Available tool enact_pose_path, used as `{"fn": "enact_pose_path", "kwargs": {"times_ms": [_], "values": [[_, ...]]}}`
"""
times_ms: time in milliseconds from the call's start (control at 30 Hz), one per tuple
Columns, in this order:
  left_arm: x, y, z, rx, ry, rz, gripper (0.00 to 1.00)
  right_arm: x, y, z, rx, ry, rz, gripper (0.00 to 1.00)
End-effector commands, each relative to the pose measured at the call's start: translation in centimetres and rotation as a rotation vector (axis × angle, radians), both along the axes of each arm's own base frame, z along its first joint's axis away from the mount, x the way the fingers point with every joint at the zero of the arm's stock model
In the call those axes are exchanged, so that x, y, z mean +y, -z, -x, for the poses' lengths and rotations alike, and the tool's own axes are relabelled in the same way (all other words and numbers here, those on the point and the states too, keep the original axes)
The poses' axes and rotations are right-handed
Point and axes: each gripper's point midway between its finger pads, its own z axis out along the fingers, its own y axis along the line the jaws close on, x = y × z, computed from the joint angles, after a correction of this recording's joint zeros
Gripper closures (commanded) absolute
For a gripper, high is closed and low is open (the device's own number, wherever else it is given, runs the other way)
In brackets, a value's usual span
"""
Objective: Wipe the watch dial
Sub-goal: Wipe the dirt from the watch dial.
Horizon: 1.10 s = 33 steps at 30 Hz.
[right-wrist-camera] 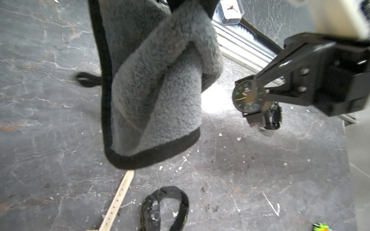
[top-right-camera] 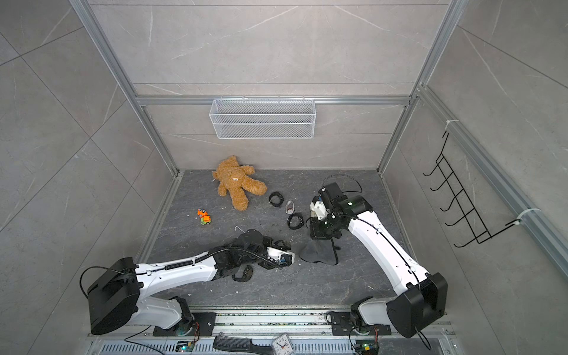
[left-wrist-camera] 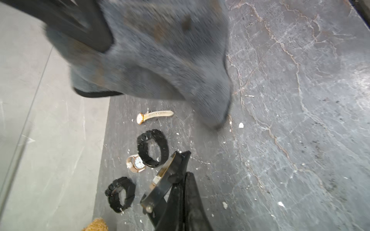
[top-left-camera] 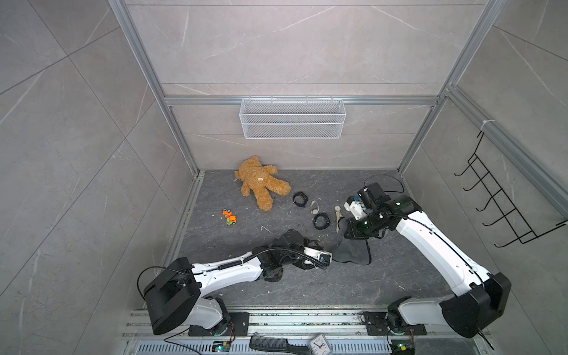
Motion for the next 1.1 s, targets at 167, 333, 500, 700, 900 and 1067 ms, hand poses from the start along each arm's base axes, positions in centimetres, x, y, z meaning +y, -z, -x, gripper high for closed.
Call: {"fn": "enact_pose_path", "kwargs": {"times_ms": [167,333,500,700,900,1067], "values": [[-1.3,-4.0,0.3,-0.018,0.029,0.147,1.0,2.7,-2.4,1.4,0.006,-0.091,-0.139,1.0],[-2.0,-5.3,0.3,-0.034,0.056,0.17,1.0,5.5,-2.7,1.8,-0.005,-0.159,-0.166,1.0],[-2.4,-6.2,0.5,-0.048,0.076,0.185,1.0,7.6,-2.8,2.1,-0.007,-0.21,-0.187,1.0],[-2.7,-7.3,0.2,-0.087,0.078,0.202,1.0,9.3,-1.5,3.0,0.032,-0.239,-0.211,1.0],[-2.9,-9.1,-0.3,-0.146,0.072,0.242,1.0,9.8,-0.1,3.1,0.066,-0.23,-0.234,1.0],[-2.9,-11.3,-0.7,-0.22,0.06,0.288,1.0,9.9,2.1,3.6,0.112,-0.225,-0.236,1.0]]}}
